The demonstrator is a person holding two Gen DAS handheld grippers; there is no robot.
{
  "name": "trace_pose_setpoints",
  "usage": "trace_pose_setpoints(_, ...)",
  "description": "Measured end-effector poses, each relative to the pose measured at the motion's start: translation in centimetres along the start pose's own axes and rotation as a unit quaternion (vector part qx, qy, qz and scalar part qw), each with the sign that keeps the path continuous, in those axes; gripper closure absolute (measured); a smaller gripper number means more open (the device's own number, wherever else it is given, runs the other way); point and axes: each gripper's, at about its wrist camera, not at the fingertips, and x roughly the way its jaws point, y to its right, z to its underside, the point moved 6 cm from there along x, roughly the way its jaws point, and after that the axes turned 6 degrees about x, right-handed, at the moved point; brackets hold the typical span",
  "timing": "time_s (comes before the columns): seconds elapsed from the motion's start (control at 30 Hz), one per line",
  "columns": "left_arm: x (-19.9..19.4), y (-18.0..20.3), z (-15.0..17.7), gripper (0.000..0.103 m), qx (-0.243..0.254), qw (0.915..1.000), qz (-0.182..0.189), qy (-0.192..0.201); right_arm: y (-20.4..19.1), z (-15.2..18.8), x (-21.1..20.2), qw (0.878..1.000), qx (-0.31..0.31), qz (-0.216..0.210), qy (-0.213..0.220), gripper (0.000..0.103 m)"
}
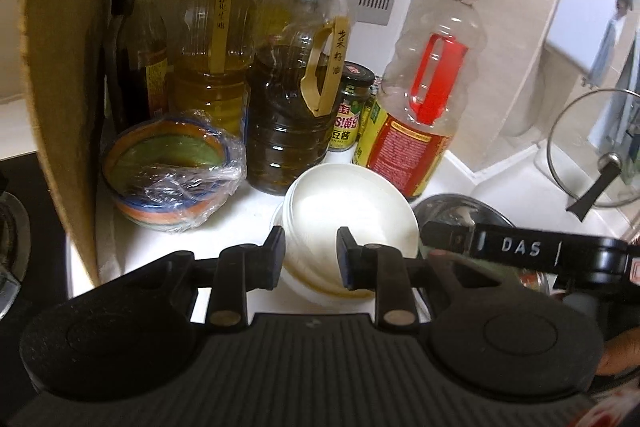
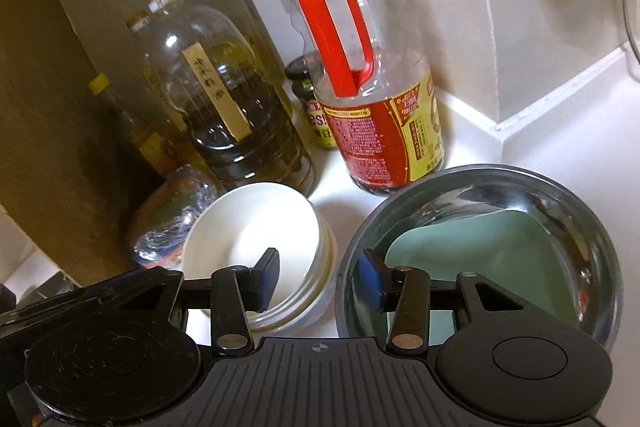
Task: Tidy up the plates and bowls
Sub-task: 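Lift the cream bowl with both grippers and lower it onto the white floral bowl, then open both grippers and move them to the rim of the small steel pot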
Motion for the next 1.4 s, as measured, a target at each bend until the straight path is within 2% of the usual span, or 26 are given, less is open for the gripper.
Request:
trace_pose_setpoints(0.27, -4.1, -1.3, 3.0, 0.07, 0.016, 0.9998, 0.006, -0.014, 0.2, 2.8, -4.3, 1.0, 0.013, 0.004, 0.012, 0.04)
trace_pose_setpoints(0.53, -7.8, -3.2, 6.8, 0.067, 0.014, 0.9988, 0.002, -0.048, 0.9, 7.2, -8.8, 0.999, 0.033, 0.031, 0.02, 0.033)
trace_pose_setpoints(0.77, -10.2, -3.6, 10.0, 0.067, 0.041, 0.9966, 0.007, -0.072, 0.9, 11.6, -11.4, 0.998, 0.035, 0.06, 0.014, 0.032)
trace_pose_setpoints(0.97, -11.3, -3.4, 12.4, 0.067, 0.053, 0.9943, 0.019, -0.09, 0.4, 14.8, -12.8, 0.996, 0.012, 0.089, 0.007, 0.032)
trace_pose_setpoints(1.23, -12.0, -1.6, 14.5, 0.067, 0.07, 0.9916, 0.021, -0.107, 0.0, 17.5, -13.5, 0.995, -0.028, 0.087, -0.027, 0.032)
trace_pose_setpoints(1.4, -11.7, -0.3, 14.8, 0.067, 0.068, 0.9909, 0.013, -0.116, 0.5, 18.0, -12.9, 0.995, -0.044, 0.077, -0.054, 0.032)
